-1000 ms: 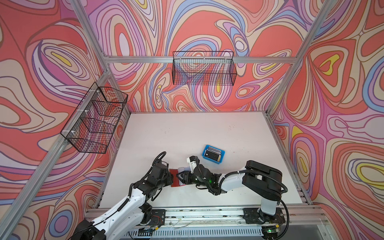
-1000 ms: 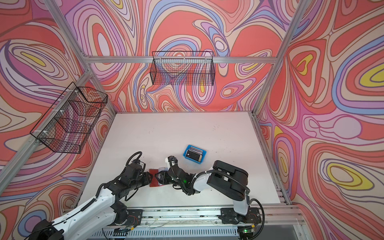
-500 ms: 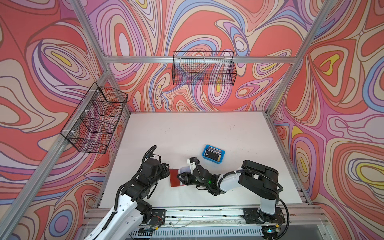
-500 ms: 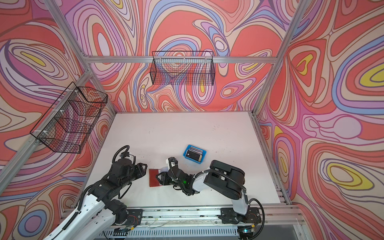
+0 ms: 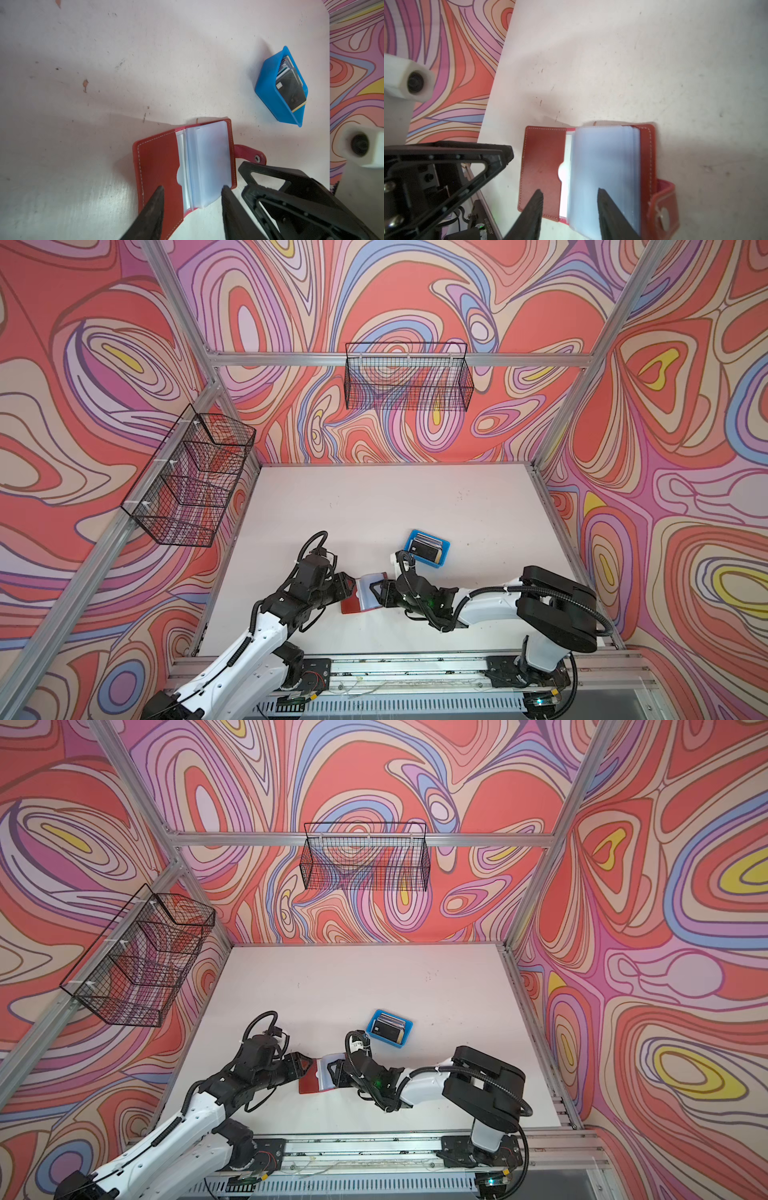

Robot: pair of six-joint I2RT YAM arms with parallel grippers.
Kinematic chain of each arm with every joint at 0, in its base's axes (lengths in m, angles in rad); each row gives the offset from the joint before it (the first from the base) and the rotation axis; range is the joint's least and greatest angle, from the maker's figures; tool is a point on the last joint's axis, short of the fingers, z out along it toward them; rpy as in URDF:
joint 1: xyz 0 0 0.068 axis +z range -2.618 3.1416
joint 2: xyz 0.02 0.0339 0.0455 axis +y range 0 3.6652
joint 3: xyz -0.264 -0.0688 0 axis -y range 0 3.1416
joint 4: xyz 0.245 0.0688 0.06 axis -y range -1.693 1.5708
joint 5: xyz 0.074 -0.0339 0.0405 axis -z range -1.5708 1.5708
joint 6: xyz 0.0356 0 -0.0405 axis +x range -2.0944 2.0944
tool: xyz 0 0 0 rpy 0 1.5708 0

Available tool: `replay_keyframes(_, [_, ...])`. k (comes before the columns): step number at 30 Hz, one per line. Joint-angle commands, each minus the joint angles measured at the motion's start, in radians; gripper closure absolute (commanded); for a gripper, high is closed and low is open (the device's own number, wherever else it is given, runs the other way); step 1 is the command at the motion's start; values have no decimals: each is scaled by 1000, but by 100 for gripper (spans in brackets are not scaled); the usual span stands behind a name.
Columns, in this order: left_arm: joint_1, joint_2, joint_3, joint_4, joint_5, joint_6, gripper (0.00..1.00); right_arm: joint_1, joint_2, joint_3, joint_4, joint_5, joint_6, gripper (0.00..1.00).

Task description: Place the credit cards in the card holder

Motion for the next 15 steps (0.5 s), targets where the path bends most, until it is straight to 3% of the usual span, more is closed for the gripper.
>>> replay_keyframes(1, [4,13,-43,73,10,-25,53,6,26,-6,-48,27,-1,55])
replay_keyframes(15, [6,129,-151,208,-12,-58,54,7,100,40,-73,3,-11,55])
